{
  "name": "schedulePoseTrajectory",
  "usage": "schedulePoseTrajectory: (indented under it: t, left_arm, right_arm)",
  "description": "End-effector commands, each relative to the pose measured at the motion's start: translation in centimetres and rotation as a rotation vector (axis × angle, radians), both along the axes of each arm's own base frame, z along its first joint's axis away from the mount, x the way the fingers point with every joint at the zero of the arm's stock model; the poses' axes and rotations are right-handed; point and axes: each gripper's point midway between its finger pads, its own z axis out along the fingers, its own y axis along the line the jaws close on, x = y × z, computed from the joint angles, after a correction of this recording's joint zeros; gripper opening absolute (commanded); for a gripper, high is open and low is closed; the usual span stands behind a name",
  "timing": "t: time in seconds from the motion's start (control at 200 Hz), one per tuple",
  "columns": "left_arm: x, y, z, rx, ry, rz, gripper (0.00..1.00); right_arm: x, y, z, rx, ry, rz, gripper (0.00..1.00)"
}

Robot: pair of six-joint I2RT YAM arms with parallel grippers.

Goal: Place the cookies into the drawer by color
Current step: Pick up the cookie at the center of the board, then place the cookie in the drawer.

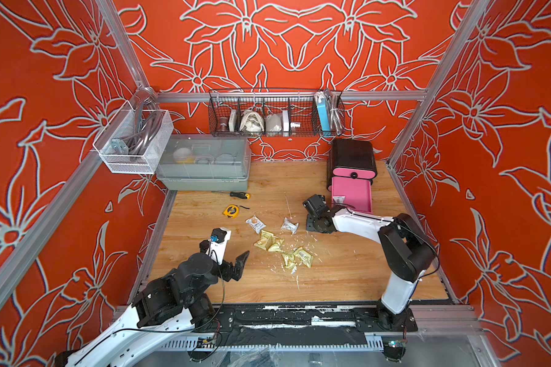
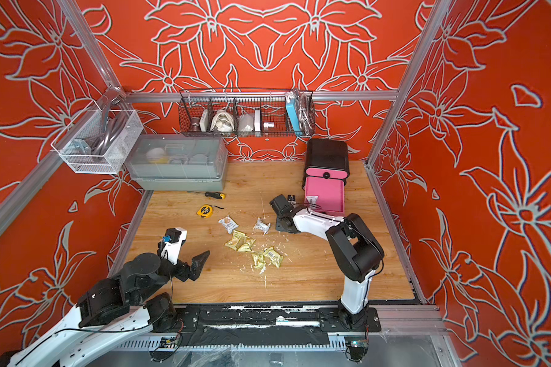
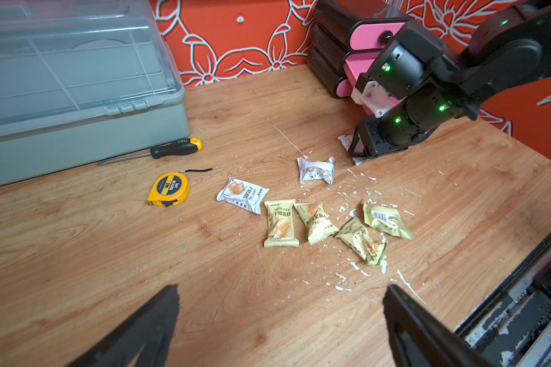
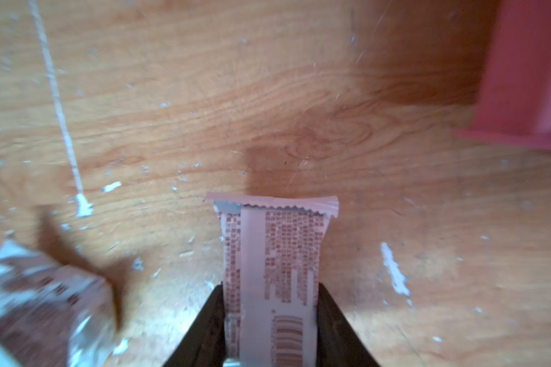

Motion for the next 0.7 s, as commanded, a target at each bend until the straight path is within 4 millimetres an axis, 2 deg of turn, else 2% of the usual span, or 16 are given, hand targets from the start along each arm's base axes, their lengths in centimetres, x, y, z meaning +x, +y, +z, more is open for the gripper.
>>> schedulePoseTrajectory:
  t: [0.0,0.205,0.325,0.52,0.696]
  left_arm:
    - [0.0,0.0,1.1,-0.023,-0.028,-0.003,0.99]
    - [0.0,-0.1,1.0,-0.021,-0.025,-0.005,0.99]
    - [0.0,-0.1,1.1,-0.023,-0.027,-0.007,0.99]
    - [0.0,-0.1,1.1,-0.027,-0.028,-0.008,0.99]
    - [0.0,-0.2,1.2,-0.028,-0.03,-0.01,0.99]
  right_arm:
    - [0.0,-0.2,3.5,0.005,-0.084,0.044,0.38]
    - [0.4,-1.4,9.4,-0.035,-0.239,0.145,0.38]
    - [1.4,-3.8,11.4,-0.07,-0.259,0.172,0.37]
    - [3.7,-8.8,11.6,-0.065,-0.214,0.142,0.38]
    - [5.9,-12.7,10.1,-0.138,-0.158,0.075,0.38]
